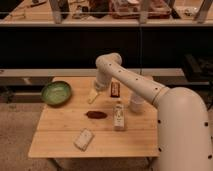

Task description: Place the pepper on the white sponge

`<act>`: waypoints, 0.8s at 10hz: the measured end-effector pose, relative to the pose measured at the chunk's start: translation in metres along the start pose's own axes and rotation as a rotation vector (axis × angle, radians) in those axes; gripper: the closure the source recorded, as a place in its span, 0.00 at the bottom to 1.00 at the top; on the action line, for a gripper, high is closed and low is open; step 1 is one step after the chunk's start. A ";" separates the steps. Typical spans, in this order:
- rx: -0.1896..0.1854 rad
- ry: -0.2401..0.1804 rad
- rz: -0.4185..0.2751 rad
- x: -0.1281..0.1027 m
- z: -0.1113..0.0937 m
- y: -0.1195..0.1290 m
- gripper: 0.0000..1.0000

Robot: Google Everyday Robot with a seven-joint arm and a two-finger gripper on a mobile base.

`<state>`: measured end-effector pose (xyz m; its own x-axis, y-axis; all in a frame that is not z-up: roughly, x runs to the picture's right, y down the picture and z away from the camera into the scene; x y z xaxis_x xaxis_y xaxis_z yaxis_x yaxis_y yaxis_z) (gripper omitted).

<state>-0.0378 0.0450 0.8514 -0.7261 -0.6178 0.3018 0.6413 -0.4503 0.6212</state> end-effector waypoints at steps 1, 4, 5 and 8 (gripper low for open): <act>-0.011 -0.003 0.010 -0.003 0.005 -0.002 0.20; -0.099 0.043 0.094 -0.028 0.058 -0.009 0.20; -0.112 0.057 0.109 -0.032 0.074 -0.010 0.20; -0.132 0.092 0.132 -0.037 0.108 -0.015 0.20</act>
<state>-0.0469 0.1440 0.9090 -0.6115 -0.7309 0.3032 0.7609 -0.4380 0.4786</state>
